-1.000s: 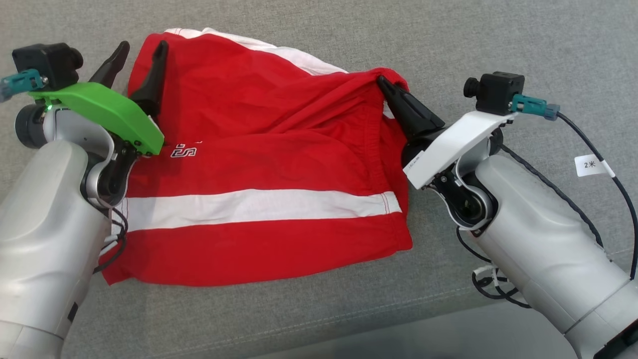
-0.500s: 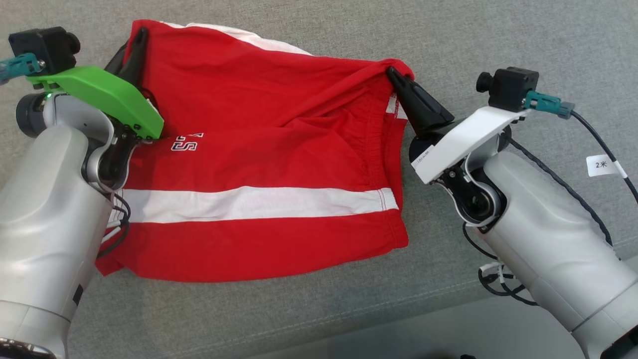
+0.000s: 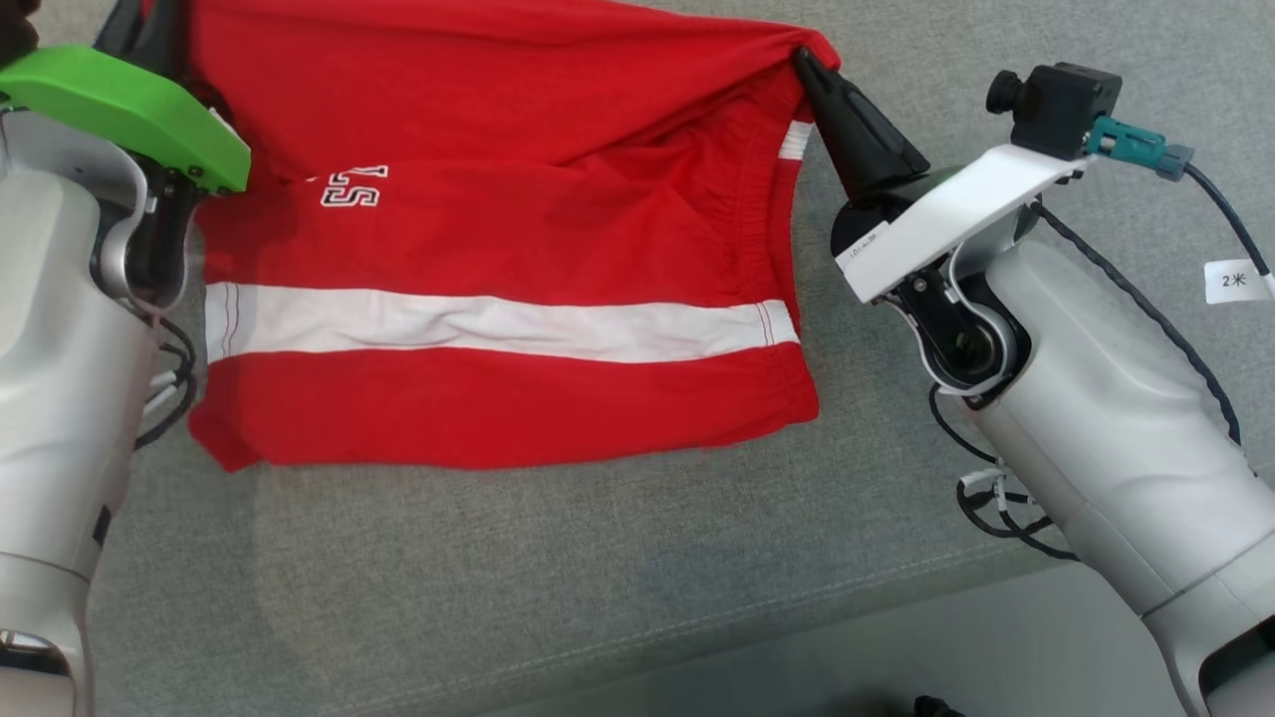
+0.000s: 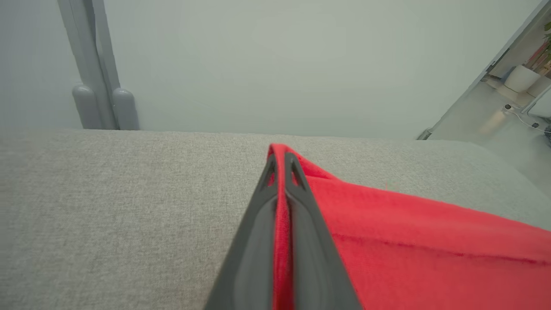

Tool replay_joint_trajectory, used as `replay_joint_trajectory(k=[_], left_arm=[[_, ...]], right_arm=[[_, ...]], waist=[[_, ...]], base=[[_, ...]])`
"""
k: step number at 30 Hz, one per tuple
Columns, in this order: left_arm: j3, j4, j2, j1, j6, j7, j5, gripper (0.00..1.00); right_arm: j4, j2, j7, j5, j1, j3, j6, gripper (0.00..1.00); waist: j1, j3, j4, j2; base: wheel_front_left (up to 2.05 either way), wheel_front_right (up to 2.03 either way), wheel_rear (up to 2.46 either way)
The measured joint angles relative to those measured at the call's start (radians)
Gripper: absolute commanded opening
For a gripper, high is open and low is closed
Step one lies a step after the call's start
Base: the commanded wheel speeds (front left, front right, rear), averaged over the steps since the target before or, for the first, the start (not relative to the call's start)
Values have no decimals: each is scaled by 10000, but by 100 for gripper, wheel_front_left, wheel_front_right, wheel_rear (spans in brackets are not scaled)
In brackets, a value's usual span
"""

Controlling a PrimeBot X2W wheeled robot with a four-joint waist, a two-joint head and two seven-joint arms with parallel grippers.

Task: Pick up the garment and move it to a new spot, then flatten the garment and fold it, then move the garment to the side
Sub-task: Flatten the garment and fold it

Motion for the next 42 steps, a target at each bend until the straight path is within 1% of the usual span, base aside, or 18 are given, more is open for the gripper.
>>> replay_joint_trajectory(k=[3, 7, 11, 12, 13, 14, 15, 16, 17, 18, 22, 27, 32, 42], left_arm=[[-123, 40, 140, -299, 0, -100, 376, 0], [-253, 364, 163, -450, 0, -100, 757, 0], [-322, 834, 221, -450, 2, -102, 836, 0], [-345, 917, 201, -461, 2, -117, 838, 27], [-366, 995, 173, -467, 2, -159, 855, 84], [-374, 1039, 134, -471, 2, -186, 892, 100], [-372, 1072, 90, -479, 2, -186, 892, 100], [-380, 1114, 44, -485, 2, -190, 894, 100], [-395, 1168, -13, -488, 2, -217, 905, 100], [-407, 1223, -73, -488, 2, -217, 909, 100], [-407, 1277, -226, -488, 2, -303, 982, 100], [-330, 1285, -267, -468, 0, -303, 1003, 100], [-90, 759, -270, -290, -13, -305, 1536, 100], [33, 73, -422, 1806, -50, -305, 1965, 100]], right_arm=[[153, 92, 0, -13, -159, -67, 2, 0], [382, 230, -2, -117, -344, -105, 2, 0], [531, 539, -4, -132, -552, -17, 2, 0], [593, 577, -4, -134, -573, -4, 2, 0], [648, 585, -4, -163, -580, 25, 2, 0], [723, 579, -4, -198, -579, 35, 2, 4], [773, 579, -4, -203, -579, 35, 0, 17], [830, 575, -6, -205, -579, 33, 0, 33], [903, 566, -6, -215, -579, 33, 0, 65], [968, 548, -6, -221, -579, 31, 0, 100], [1129, 489, -19, -221, -577, -21, 0, 100], [1243, 426, -21, -221, -479, -134, 0, 100], [1271, 316, -21, -198, 71, -134, 0, 100], [755, 127, -33, -196, 1226, -596, 0, 100]], waist=[[0, 133, -44, 0], [0, 320, -112, 0], [0, 474, -219, 0], [0, 504, -242, 0], [0, 531, -260, 0], [0, 551, -271, 0], [0, 562, -275, 0], [0, 563, -269, 0], [0, 553, -254, 0], [0, 535, -236, 0], [0, 409, -139, 0], [0, 136, -17, 0], [0, -263, 94, 0], [0, -1341, 270, 0]], base=[[0, 0, 0], [0, 0, 0], [0, 0, 0], [0, 0, 0], [0, 0, 0], [0, 0, 0], [0, 0, 0], [0, 0, 0], [0, 0, 0], [0, 0, 0], [0, 0, 0], [0, 0, 0], [0, 0, 0], [0, 0, 0]])
